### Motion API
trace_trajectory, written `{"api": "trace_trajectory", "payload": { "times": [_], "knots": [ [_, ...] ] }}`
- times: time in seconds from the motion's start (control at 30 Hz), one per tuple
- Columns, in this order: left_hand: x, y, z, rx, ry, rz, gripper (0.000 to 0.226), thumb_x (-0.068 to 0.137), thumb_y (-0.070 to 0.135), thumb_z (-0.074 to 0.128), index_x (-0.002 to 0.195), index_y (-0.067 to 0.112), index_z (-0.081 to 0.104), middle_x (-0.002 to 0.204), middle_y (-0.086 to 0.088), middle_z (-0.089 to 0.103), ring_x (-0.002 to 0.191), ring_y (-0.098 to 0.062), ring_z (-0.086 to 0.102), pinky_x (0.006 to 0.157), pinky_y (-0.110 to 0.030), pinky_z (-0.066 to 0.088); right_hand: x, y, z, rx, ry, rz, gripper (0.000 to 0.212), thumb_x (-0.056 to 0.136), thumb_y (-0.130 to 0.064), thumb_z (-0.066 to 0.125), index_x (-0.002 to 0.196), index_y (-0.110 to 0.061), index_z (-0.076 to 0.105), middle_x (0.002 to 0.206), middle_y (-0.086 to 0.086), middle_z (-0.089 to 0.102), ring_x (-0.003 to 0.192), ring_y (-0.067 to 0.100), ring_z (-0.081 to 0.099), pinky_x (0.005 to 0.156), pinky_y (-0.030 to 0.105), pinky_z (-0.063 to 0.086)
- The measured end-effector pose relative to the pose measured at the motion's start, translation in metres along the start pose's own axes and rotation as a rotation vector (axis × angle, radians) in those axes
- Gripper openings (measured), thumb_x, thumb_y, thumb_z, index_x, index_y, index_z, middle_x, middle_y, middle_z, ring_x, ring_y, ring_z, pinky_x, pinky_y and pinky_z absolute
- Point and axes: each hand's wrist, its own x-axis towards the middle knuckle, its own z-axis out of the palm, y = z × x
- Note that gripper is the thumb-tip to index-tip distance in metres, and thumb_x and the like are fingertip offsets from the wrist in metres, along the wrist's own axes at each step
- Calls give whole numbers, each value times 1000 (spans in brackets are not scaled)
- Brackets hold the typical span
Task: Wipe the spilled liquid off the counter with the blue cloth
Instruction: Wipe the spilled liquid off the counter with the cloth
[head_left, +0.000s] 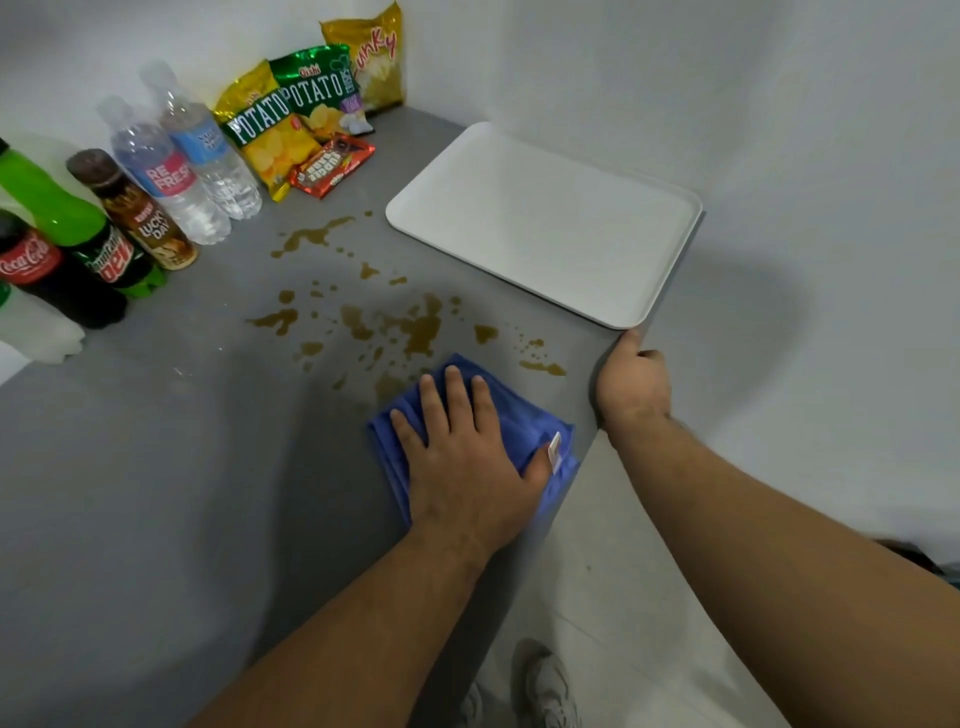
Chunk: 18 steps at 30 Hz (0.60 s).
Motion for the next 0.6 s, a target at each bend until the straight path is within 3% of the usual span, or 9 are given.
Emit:
{"api": "trace_trajectory", "payload": {
  "times": [0.07, 0.17, 0.27, 0.37, 0.6],
  "knots": [
    [3, 1, 0, -14, 18, 67, 101, 90, 82, 12, 164, 13, 20, 173, -15, 14, 160, -40, 10, 123, -69, 15, 0, 0, 0, -46, 50, -74, 53, 106, -50, 30, 124, -8, 58, 126, 21, 64, 103, 36, 58, 80, 35, 32],
    [-5, -9, 5, -26, 54, 152, 92, 94, 79, 17, 164, 20, 23, 174, -10, 15, 161, -33, 9, 126, -65, 14, 0, 0, 1, -48, 60, -112, 47, 108, -43, 31, 122, -6, 56, 122, 22, 64, 108, 38, 60, 78, 33, 30],
    [-17, -27, 10, -35, 105, 186, 85, 97, 78, 23, 163, 24, 28, 174, -4, 17, 162, -28, 11, 126, -62, 16, 0, 1, 0, -40, 59, -108, 46, 108, -43, 31, 123, -7, 55, 99, 13, 57, 91, 34, 52, 76, 34, 30],
    [-9, -39, 10, -22, 125, 152, 84, 97, 78, 23, 162, 25, 28, 174, -4, 17, 162, -29, 11, 126, -64, 17, 3, 4, 1, -56, 51, -112, 45, 108, -43, 31, 122, -7, 53, 88, 6, 49, 84, 29, 45, 74, 35, 31],
    [48, -23, 2, 15, 92, 147, 85, 98, 73, 23, 163, 20, 26, 173, -9, 19, 160, -35, 13, 125, -64, 16, 3, -1, 2, -90, 79, -141, 43, 108, -39, 32, 118, -5, 54, 108, 19, 63, 85, 29, 45, 74, 35, 30]
  ]
}}
